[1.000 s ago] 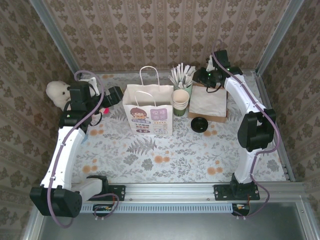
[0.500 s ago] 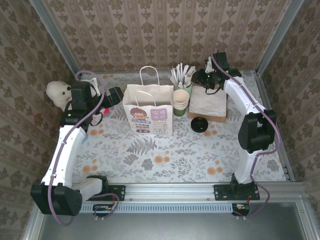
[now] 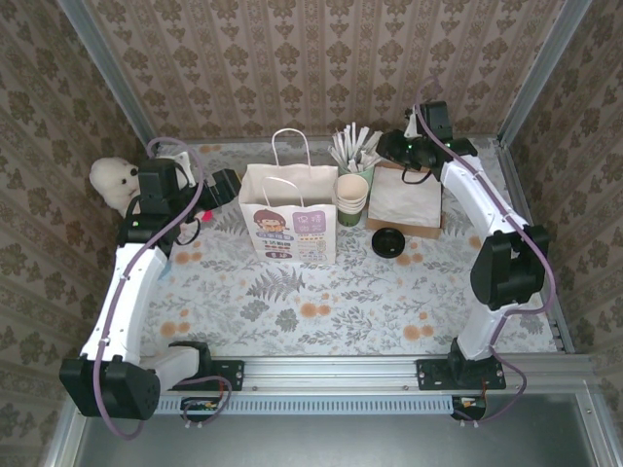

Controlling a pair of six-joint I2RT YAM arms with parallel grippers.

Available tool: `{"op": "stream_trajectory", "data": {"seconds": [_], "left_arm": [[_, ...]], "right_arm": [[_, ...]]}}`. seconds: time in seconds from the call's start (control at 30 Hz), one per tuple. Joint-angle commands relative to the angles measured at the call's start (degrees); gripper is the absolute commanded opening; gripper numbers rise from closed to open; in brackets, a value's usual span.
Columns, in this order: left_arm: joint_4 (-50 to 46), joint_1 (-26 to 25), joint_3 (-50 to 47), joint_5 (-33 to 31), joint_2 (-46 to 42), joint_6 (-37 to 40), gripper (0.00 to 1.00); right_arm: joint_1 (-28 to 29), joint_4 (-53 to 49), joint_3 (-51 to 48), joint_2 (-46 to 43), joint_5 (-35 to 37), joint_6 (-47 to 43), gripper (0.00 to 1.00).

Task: Pack the takeout coffee

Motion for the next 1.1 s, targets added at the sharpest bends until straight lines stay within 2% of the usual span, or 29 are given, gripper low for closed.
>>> {"op": "stream_trajectory", "data": {"seconds": [0.0, 0.27, 0.53, 0.63, 1.07], "left_arm": [[0.92, 0.59, -0.89, 1.00, 0.46, -0.67, 1.00], [1.16, 0.68, -0.99, 1.16, 1.03, -0.92, 1.00], [1.08, 0.68, -0.97, 1.57, 1.25, -1.00, 1.00], [1.01, 0.68, -0.95, 1.70, 1.16, -0.84, 1.00], [2.38, 0.77, -0.87, 4.74, 0.90, -0.50, 1.00]], "right_arm": [[0.07, -1.50, 1.24, 0.35, 1.97, 0.18, 0.33], [0.07, -1.76, 3.04, 2.79, -0.74, 0.15, 0.29], [0.15, -2.17, 3.94, 2.51, 0.03, -1.21, 0.06], [0.13, -3.17, 4.45, 0.89, 1.40, -2.72, 0.02], [0.17, -7.23, 5.46, -4.19, 3.00, -9.11, 0.00]]}}
